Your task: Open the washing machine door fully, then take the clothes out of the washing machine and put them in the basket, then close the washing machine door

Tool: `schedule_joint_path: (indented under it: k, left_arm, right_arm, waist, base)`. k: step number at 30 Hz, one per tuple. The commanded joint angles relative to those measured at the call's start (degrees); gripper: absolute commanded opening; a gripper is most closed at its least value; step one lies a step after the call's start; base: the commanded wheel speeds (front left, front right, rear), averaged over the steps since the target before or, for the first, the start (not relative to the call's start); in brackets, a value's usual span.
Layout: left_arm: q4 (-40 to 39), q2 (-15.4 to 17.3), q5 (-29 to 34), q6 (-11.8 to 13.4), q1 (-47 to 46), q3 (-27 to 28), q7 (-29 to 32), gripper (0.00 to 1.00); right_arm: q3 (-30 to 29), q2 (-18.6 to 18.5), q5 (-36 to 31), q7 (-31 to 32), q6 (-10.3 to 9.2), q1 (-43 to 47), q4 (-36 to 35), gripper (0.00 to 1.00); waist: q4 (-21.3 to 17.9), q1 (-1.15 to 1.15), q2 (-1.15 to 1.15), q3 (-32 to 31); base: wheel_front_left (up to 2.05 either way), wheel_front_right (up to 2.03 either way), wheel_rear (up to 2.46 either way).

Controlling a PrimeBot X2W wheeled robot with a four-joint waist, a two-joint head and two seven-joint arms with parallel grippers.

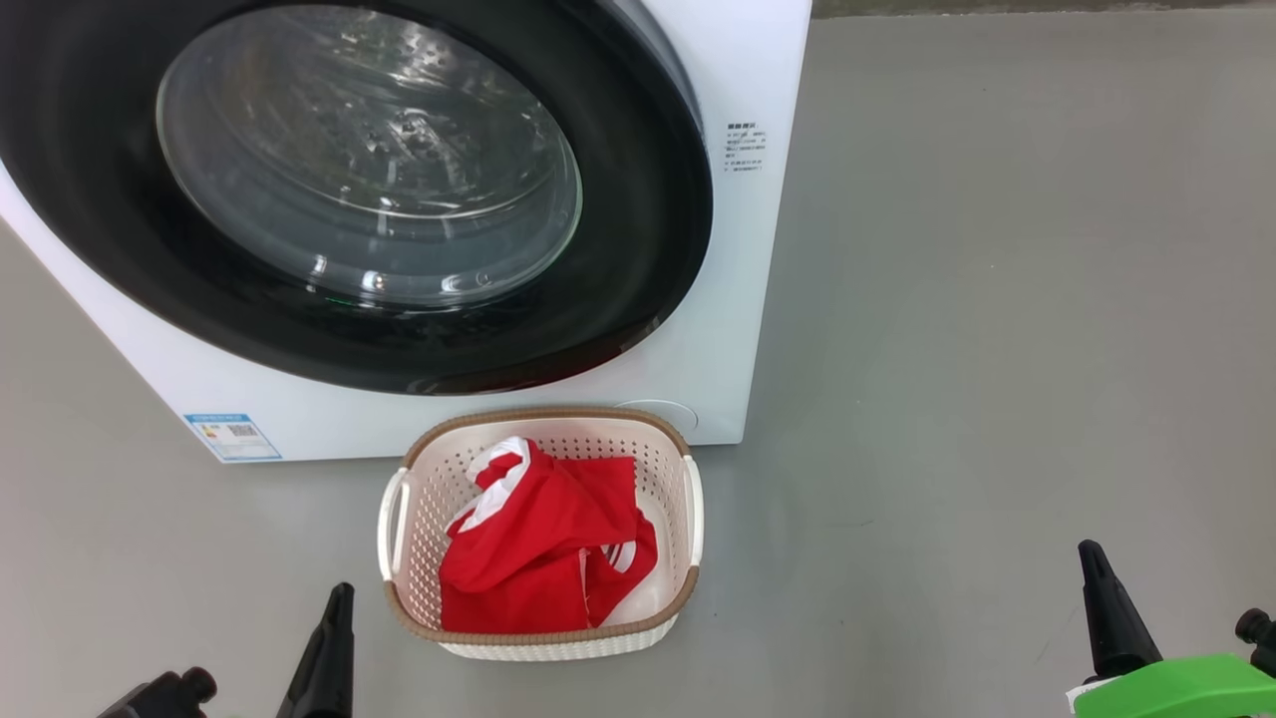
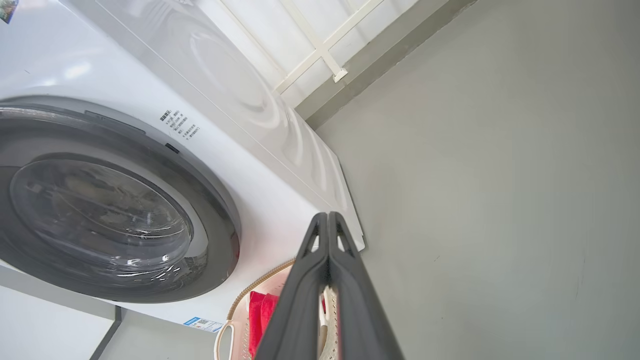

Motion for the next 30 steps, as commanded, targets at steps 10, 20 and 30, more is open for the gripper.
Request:
schedule_joint_path:
  k: [10,20,30]
  left_arm:
    - [-1.6,0.7,-7.0,-0.2,-2.5,1.8,1.8,0.00]
    - [-1.7,0.6,-13.0,-0.2,-2.8,2.4,3.4,0.00]
    - [-1.9,0.6,-19.0,-0.2,-3.2,3.1,5.1,0.00]
  right_arm:
    - [0.1,-0.5,6.1,1.9,-0.03,-3.0,-1.7,0.00]
    - [0.1,-0.3,11.2,3.6,-0.03,-3.9,-1.8,0.00]
    - [0.1,-0.1,16.4,5.3,-0.04,-4.8,-1.9,0.00]
  waist:
    - [-0.3,0.00,0.00,-0.5]
    - [-0.6,0.00,0.00,-1.0]
    - [-0.9,0.00,0.00,-1.4]
  base:
    - [0.00,0.00,0.00]
    - [0.00,0.00,0.00]
    - [0.00,0.00,0.00]
